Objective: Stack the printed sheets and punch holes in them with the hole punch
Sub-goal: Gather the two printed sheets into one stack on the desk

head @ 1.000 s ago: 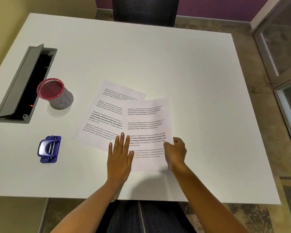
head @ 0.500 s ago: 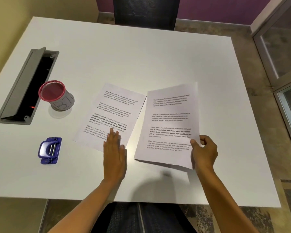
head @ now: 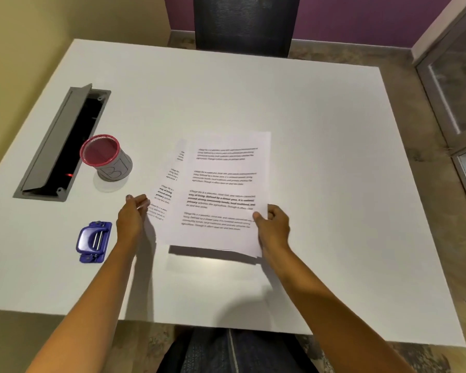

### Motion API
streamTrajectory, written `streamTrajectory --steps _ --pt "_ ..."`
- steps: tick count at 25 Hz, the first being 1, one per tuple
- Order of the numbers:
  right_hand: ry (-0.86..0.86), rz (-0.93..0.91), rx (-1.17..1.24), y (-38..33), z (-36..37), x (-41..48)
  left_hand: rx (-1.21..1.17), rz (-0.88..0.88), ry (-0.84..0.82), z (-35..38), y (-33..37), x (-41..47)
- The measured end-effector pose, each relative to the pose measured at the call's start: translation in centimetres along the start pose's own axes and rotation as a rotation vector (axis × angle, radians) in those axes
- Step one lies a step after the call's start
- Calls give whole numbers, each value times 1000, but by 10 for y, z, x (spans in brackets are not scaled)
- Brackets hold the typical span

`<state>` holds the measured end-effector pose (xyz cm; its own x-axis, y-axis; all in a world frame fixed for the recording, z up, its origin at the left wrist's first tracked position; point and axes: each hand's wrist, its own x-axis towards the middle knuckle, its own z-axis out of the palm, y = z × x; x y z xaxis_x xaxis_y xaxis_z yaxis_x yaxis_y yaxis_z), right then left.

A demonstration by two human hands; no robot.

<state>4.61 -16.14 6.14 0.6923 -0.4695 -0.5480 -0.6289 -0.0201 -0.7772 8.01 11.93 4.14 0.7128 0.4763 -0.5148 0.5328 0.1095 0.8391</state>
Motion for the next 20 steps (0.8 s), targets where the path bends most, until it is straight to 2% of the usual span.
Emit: streamTrajectory --steps 2,4,7,15,20 --pt "-37 21 -50 4 26 2 226 84 -8 -4 2 4" --pt "-61 40 -99 7 46 4 511 251 5 -4 0 6" --pt "-80 25 -227 7 67 6 720 419 -8 3 -5 9" --pt "-20 22 -562 4 97 -1 946 348 -6 22 -13 -1" --pt "-9 7 -491 -8 104 -10 875 355 -12 33 -19 -15"
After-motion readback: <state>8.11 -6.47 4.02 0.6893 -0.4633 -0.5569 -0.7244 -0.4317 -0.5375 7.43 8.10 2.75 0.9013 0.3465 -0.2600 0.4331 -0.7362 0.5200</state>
